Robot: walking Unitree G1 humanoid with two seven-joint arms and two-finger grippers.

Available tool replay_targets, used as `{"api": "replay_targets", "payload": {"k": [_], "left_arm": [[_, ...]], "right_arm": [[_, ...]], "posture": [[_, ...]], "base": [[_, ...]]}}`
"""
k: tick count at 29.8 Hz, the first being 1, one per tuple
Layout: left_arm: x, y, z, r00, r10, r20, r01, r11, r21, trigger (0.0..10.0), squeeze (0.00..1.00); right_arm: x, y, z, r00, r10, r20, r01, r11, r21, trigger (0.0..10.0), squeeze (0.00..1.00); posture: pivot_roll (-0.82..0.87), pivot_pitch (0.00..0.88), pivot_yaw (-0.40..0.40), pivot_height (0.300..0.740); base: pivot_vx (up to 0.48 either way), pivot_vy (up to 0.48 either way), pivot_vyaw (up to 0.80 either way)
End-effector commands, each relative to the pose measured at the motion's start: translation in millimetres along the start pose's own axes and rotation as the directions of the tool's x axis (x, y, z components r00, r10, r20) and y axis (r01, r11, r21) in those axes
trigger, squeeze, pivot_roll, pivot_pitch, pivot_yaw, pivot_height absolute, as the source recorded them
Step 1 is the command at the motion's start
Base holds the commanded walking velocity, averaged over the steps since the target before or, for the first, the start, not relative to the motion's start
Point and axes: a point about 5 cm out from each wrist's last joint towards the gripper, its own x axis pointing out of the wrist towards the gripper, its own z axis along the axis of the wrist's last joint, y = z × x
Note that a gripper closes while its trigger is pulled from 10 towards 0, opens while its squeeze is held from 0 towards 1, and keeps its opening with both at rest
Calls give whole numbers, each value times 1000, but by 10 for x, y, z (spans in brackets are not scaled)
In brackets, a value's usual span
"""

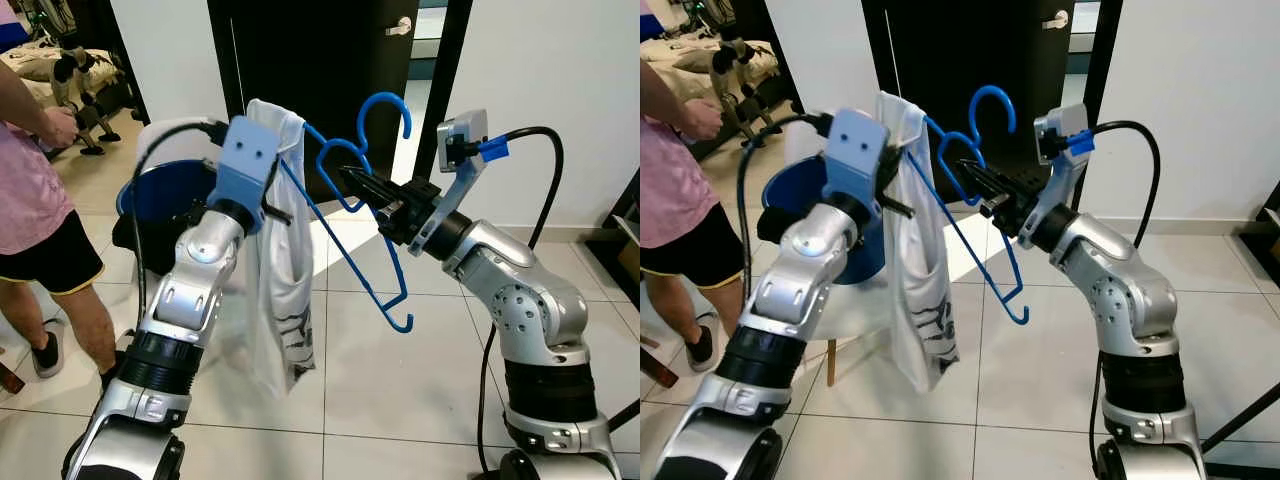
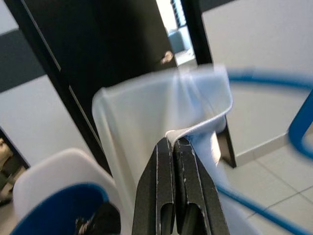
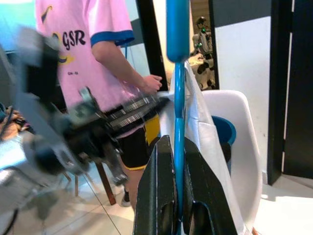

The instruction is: Hang hanger

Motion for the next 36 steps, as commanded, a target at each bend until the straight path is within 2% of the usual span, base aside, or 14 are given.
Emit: {"api": "replay_targets", "payload": {"k": [1, 4, 7, 8, 11, 14, 15, 17, 20, 24, 25, 27, 30, 36], "left_arm": [[25, 44, 167, 998, -6, 61, 6, 1000, 3, 0, 0], [28, 23, 215, 997, -20, 79, 21, 1000, -12, 0, 0], [0, -180, 431, 972, -145, 184, 174, 973, -153, 0, 0], [0, -180, 431, 972, -145, 184, 174, 973, -153, 0, 0], [-76, -374, 569, 918, -286, 274, 354, 901, -249, 0, 0], [-99, -412, 586, 904, -318, 287, 390, 886, -249, 0, 0], [-166, -503, 622, 866, -387, 317, 472, 843, -258, 0, 0], [-200, -543, 641, 846, -417, 332, 508, 821, -263, 0, 0], [-221, -567, 653, 833, -434, 342, 529, 806, -267, 0, 0], [-307, -647, 689, 784, -499, 369, 605, 748, -272, 0, 0], [-360, -682, 694, 755, -537, 378, 645, 711, -279, 0, 0], [-360, -682, 694, 755, -537, 378, 645, 711, -279, 0, 0], [-509, -703, 549, 702, -638, 316, 711, 653, -262, 0, 0], [-603, -685, 509, 669, -678, 306, 744, 609, -276, 0, 0]], "right_arm": [[36, 22, 22, 1000, 6, 1, -6, 1000, -19, 10000, 0], [42, 18, 12, 1000, 0, -4, 0, 1000, -19, 10000, 0], [53, -47, -43, 998, -54, -39, 53, 998, -29, 10000, 0], [53, -47, -43, 998, -54, -39, 53, 998, -29, 10000, 0], [69, -76, -102, 994, -78, -74, 76, 997, -25, 10000, 0], [76, -68, -111, 994, -73, -79, 72, 997, -22, 10000, 0], [98, -32, -128, 995, -53, -89, 51, 999, -18, 10000, 0], [110, -16, -138, 994, -45, -96, 43, 999, -18, 10000, 0], [117, -7, -145, 994, -40, -99, 38, 999, -18, 10000, 0], [142, 9, -165, 993, -33, -110, 32, 999, -18, 10000, 0], [153, 1, -170, 993, -39, -114, 37, 999, -18, 10000, 0], [153, 1, -170, 993, -39, -114, 37, 999, -18, 10000, 0], [166, -45, -149, 992, -63, -105, 62, 998, -9, 10000, 0], [163, -97, -153, 989, -98, -113, 97, 995, -8, 10000, 0]], "posture": [[-100, 0, 29, 740], [-100, 0, 30, 740], [-101, 0, 28, 740], [-101, 0, 28, 740], [-101, 0, 28, 740], [-101, 0, 28, 740], [-101, 0, 29, 740], [-100, 0, 27, 740], [-100, 0, 27, 740], [-100, 0, 24, 740], [-100, 0, 24, 740], [-100, 0, 24, 740], [-100, 0, 25, 740], [-97, 0, 22, 740]], "base": [[0, 0, 0], [0, 0, 0], [0, 0, 0], [0, 0, 0], [0, 0, 0], [0, 0, 0], [0, 0, 0], [0, 0, 0], [0, 0, 0], [0, 0, 0], [0, 0, 0], [0, 0, 0], [0, 0, 0], [0, 0, 0]]}}
